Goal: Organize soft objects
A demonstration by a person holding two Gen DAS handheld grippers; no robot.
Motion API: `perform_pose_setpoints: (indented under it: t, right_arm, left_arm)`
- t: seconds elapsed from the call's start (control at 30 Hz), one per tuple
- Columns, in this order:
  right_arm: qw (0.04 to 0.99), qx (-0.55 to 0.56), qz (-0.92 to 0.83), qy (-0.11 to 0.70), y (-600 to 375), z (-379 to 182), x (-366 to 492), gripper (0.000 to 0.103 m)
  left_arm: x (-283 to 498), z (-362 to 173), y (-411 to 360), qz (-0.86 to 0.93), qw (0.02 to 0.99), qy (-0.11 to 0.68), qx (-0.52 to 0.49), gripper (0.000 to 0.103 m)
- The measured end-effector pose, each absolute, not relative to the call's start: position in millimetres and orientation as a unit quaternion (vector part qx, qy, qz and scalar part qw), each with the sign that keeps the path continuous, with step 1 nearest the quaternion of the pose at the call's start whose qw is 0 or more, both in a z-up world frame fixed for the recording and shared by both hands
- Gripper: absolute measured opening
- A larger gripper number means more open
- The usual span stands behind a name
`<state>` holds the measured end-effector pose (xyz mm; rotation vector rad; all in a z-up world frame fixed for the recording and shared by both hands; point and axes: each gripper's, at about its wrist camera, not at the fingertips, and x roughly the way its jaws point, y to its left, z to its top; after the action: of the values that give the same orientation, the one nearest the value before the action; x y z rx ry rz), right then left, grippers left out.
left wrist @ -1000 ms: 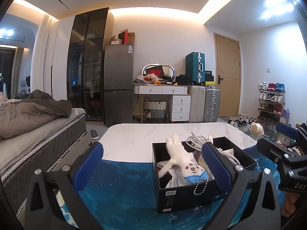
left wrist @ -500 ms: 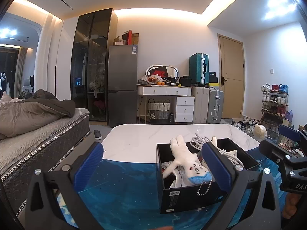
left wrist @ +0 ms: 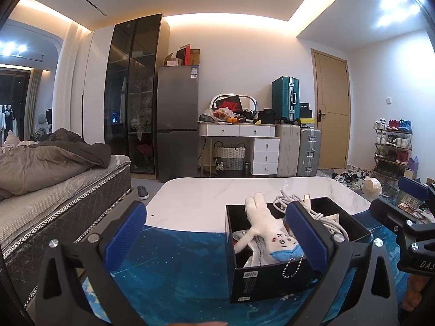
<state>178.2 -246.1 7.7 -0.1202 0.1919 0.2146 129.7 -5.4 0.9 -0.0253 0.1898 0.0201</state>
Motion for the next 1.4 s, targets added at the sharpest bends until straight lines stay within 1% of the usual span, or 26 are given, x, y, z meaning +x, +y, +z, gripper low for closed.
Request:
perform_pose_setpoints:
  t: [0.37,1.4]
  right_arm:
    - [0.988,-0.062,0.106,0.096,-245.9,9.3,179.1,0.100]
    - [0.987,-0.064,0.108,0.099,-248.9,8.8,181.0,0.101]
  left_arm:
    - [124.2,0.7,-6.5,0.017,0.996,0.084,-0.010,0.103]
    - [125.9,1.3,-5.1,0.023,0.996,0.089,-0.010,0.103]
